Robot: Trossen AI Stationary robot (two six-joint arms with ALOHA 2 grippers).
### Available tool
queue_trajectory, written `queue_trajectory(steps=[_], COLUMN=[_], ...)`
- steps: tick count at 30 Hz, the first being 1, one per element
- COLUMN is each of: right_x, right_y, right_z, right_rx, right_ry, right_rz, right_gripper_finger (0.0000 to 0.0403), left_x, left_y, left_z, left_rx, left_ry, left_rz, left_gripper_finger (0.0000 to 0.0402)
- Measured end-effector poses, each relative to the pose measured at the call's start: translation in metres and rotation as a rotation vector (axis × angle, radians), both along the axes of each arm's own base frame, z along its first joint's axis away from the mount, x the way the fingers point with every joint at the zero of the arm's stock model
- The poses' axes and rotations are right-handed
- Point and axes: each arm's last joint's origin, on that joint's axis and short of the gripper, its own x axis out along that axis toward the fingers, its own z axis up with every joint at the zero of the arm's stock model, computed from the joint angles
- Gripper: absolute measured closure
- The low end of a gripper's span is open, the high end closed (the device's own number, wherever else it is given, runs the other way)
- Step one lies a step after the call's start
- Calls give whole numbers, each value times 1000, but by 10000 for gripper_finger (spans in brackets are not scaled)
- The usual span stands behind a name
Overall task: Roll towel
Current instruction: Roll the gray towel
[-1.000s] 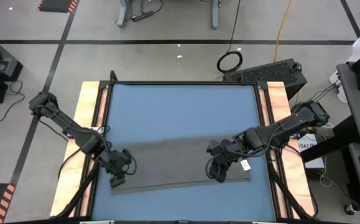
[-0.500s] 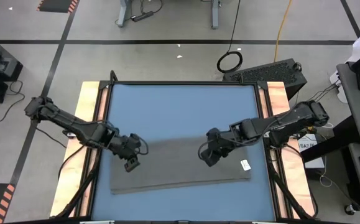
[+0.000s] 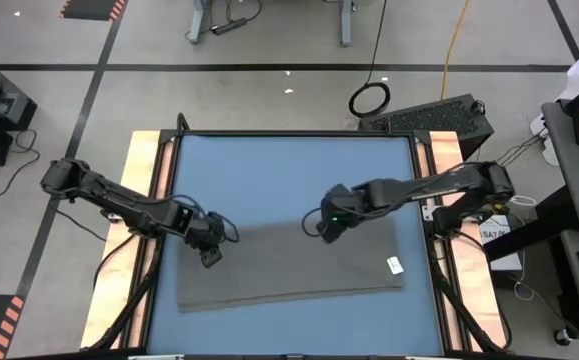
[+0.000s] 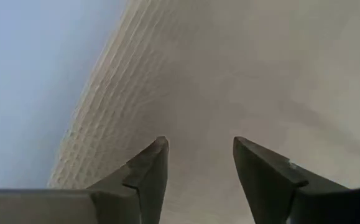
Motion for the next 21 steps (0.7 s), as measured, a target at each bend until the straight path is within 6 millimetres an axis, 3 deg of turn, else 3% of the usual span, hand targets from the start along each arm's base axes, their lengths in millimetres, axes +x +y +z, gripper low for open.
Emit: queue_trajectory(steps=[5, 14, 21], right_x=[21, 47, 47], right_y=[-5, 10, 35], right_z=[-40, -123, -132], right_rx=[83, 205, 173], right_ry=[120, 320, 304], right_rz=[9, -91, -225], right_gripper_finger=[294, 294, 294], left_x=[-12, -9, -1], left_y=[3, 16, 29], left_z=[-26, -30, -24], left_rx=[17, 94, 86], left_ry=[5, -62, -102], left_rz=[-5, -106, -83], left_gripper_finger=[224, 225, 225])
